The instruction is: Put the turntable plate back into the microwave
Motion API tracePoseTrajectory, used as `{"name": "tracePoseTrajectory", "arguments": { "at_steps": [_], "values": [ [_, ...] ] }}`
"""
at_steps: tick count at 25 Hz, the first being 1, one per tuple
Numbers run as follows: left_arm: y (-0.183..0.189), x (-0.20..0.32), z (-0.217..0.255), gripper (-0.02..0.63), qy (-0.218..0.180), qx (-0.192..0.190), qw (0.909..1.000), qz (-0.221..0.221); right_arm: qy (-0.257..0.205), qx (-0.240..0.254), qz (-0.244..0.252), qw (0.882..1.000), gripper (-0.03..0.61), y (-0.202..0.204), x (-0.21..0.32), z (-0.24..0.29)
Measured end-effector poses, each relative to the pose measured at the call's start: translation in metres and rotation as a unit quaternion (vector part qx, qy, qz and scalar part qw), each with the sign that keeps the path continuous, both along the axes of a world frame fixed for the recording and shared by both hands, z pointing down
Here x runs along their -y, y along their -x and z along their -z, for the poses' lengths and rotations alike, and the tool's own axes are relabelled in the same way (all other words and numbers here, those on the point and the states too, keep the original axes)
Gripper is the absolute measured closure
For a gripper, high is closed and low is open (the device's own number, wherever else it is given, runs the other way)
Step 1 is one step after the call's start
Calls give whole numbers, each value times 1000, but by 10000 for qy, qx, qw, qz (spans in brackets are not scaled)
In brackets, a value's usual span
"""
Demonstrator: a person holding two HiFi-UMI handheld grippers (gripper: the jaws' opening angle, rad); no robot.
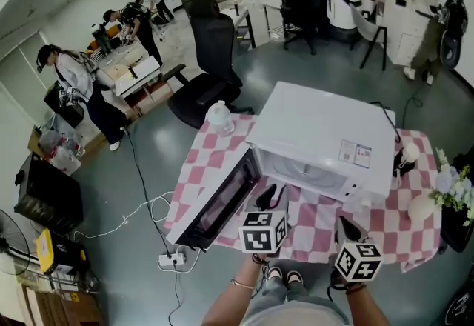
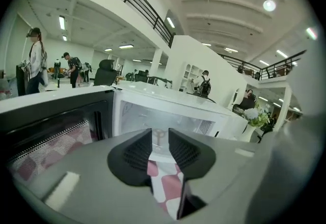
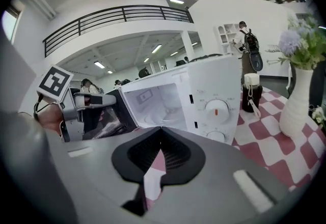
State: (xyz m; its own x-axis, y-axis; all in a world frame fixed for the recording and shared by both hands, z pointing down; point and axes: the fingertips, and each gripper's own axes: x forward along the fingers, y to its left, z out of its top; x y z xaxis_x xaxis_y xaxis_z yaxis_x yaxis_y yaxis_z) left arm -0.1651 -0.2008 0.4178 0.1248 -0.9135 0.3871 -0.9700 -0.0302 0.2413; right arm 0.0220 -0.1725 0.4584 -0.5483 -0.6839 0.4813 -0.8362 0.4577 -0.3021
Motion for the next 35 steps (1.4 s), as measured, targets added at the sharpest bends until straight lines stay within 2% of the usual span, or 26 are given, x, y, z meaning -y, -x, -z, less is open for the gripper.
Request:
{"name": "tracePoseTrajectory", "arguments": {
  "at_steps": [5, 6, 15, 23, 28, 35],
  "values": [
    [11, -12, 19, 609, -271, 154, 9992, 266, -405, 31, 108, 9991, 569, 4, 13, 33],
    [12, -13, 22, 614, -323, 156, 9989, 301, -481, 27, 119, 9988, 569, 4, 14, 39],
    [16, -30, 42, 614, -861, 146, 9960, 176, -1042, 74, -14, 9945, 569, -5, 23, 82],
    [21, -28, 44, 614, -857, 164, 9961, 111, -1203, 107, -171, 9925, 569, -9, 30, 93],
    [20, -26, 43, 614, -843, 176, 9963, 29, -1327, -136, -110, 9910, 569, -5, 27, 92],
    [20, -23, 38, 614, -761, 156, 9970, 19, -1268, -118, -175, 9917, 569, -8, 28, 91]
  ]
}}
